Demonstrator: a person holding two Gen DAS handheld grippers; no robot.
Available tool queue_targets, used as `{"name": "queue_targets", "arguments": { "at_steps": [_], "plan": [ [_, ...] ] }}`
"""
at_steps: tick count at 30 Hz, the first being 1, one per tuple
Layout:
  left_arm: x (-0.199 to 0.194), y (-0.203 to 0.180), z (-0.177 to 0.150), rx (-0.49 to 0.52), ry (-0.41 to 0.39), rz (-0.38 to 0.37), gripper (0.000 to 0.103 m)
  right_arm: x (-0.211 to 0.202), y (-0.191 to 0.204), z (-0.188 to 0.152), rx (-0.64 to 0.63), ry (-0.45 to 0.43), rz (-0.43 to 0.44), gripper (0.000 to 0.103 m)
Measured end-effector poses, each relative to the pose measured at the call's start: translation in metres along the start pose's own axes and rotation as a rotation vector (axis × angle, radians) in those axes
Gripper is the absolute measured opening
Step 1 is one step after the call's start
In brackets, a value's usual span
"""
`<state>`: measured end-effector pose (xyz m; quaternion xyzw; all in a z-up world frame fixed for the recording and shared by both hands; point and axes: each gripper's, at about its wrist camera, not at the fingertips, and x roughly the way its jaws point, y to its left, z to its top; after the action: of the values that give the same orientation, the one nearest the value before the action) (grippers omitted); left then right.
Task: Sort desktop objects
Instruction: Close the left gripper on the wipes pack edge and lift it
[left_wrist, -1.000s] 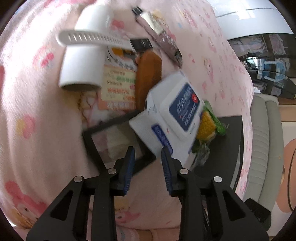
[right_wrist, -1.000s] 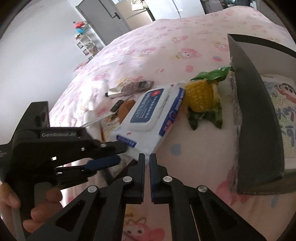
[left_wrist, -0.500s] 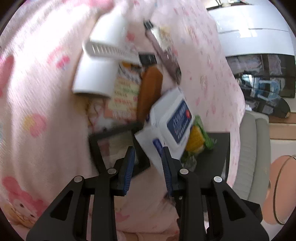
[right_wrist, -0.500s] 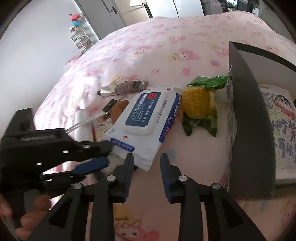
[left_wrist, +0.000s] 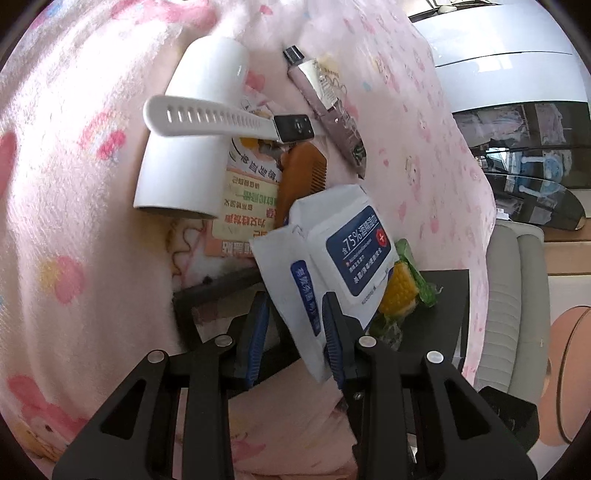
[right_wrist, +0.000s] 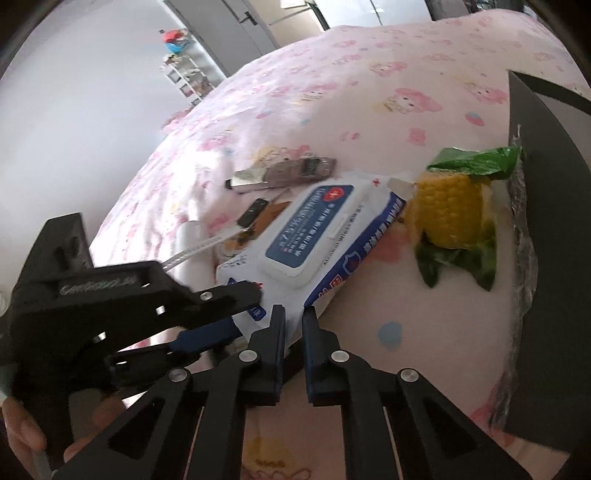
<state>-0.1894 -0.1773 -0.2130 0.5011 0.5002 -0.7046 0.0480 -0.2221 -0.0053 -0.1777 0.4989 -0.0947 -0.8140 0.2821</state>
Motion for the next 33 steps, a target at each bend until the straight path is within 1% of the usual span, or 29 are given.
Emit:
{"name": "queue_targets", "arguments": {
  "at_steps": [2,4,5,7,8,11,12,14,15,16,18,19,20,21,22,23,25,27,29,30,31,32,33],
  "plan": [
    [-0.003,0.001,-0.001,-0.002,-0.002,-0.004,0.028,-0.003,0.005,-0.002,-0.010,-0.001,0.007,0.006],
    [-0.008,0.004,-0.006,-0.012,0.015,-0.010,0.028,-0.007,0.011,-0.005,-0.023,-0.005,0.020,0.006],
    [-0.011,0.006,-0.010,-0.013,0.028,-0.010,0.028,-0.010,0.015,-0.007,-0.026,0.002,0.033,0.006],
    [-0.019,0.010,-0.016,-0.003,0.039,0.002,0.028,-0.013,0.021,-0.015,-0.015,0.048,0.060,0.006],
    [-0.022,0.011,-0.016,-0.009,0.024,0.004,0.028,-0.016,0.022,-0.018,-0.018,0.064,0.070,0.006],
    [-0.030,0.015,-0.017,-0.024,-0.019,0.018,0.036,-0.029,0.028,-0.027,-0.071,0.074,0.077,0.006],
    [-0.030,0.014,-0.017,-0.020,-0.029,0.040,0.038,-0.034,0.030,-0.030,-0.089,0.077,0.079,0.006],
    [-0.029,0.012,-0.015,-0.001,-0.038,0.078,0.038,-0.042,0.034,-0.034,-0.128,0.077,0.070,0.006],
    [-0.028,0.012,-0.015,0.007,-0.036,0.085,0.033,-0.045,0.036,-0.034,-0.158,0.058,0.029,0.006],
    [-0.028,0.011,-0.014,0.012,-0.036,0.093,0.025,-0.048,0.037,-0.033,-0.178,0.040,-0.005,0.006],
    [-0.031,0.011,-0.013,0.017,-0.055,0.110,0.021,-0.053,0.034,-0.026,-0.170,0.009,-0.034,0.007],
    [-0.034,0.011,-0.012,0.018,-0.070,0.119,0.018,-0.054,0.029,-0.020,-0.145,-0.008,-0.030,0.007],
    [-0.037,0.011,-0.010,0.018,-0.091,0.131,0.017,-0.055,0.025,-0.015,-0.119,-0.025,-0.026,0.009],
    [-0.042,0.012,-0.009,0.020,-0.121,0.163,0.010,-0.055,0.020,-0.010,-0.098,-0.037,-0.032,0.010],
    [-0.048,0.014,-0.008,0.021,-0.160,0.220,0.006,-0.050,0.017,-0.007,-0.088,-0.036,-0.058,0.011],
    [-0.052,0.016,-0.005,0.013,-0.185,0.244,0.006,-0.046,0.014,-0.004,-0.077,-0.036,-0.084,0.014],
    [-0.056,0.025,0.001,-0.032,-0.188,0.188,0.006,-0.037,0.007,0.003,-0.055,-0.026,-0.144,0.016],
    [-0.057,0.030,0.003,-0.066,-0.173,0.109,0.007,-0.024,0.000,0.009,-0.018,0.013,-0.218,0.016],
    [-0.055,0.029,0.003,-0.074,-0.143,0.010,0.017,-0.016,-0.005,0.013,0.005,0.025,-0.241,0.018],
    [-0.054,0.026,0.002,-0.070,-0.130,-0.030,0.029,-0.013,-0.007,0.014,0.005,0.025,-0.246,0.025],
    [-0.052,0.023,0.002,-0.061,-0.122,-0.047,0.040,-0.009,-0.009,0.014,0.007,0.027,-0.249,0.028],
    [-0.050,0.020,0.001,-0.049,-0.113,-0.054,0.043,-0.005,-0.011,0.014,0.015,0.033,-0.248,0.033],
    [-0.047,0.018,0.001,-0.038,-0.101,-0.052,0.046,-0.001,-0.014,0.015,0.022,0.040,-0.247,0.034]
  ]
}}
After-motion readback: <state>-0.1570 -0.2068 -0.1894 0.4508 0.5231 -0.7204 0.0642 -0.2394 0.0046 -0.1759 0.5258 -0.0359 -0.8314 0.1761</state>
